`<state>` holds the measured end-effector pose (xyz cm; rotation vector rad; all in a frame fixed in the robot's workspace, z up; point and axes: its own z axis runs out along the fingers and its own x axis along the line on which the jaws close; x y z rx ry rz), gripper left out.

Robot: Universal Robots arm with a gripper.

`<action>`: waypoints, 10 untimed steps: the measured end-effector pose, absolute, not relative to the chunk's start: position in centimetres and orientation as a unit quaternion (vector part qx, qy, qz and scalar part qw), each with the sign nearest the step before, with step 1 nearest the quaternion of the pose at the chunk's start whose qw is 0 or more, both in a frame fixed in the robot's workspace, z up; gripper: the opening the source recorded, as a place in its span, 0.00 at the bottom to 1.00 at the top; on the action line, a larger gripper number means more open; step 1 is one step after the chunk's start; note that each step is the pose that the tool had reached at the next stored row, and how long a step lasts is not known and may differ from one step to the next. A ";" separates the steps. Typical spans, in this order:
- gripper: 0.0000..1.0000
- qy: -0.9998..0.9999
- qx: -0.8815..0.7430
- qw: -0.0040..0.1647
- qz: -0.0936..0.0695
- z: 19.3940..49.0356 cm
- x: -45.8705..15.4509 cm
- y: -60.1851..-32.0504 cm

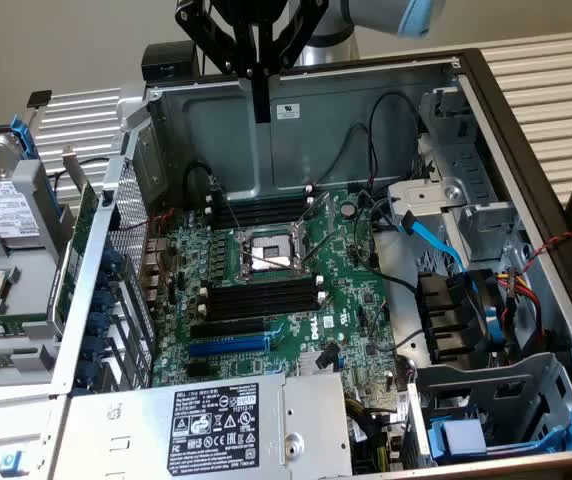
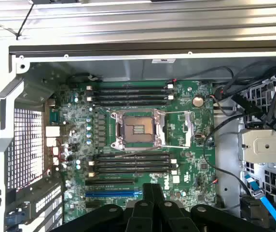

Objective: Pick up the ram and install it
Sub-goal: 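Reach for the ram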

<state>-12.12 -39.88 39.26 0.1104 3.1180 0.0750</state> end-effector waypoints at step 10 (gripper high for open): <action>0.10 0.999 0.035 0.010 0.024 39.3 -12.1 -39.9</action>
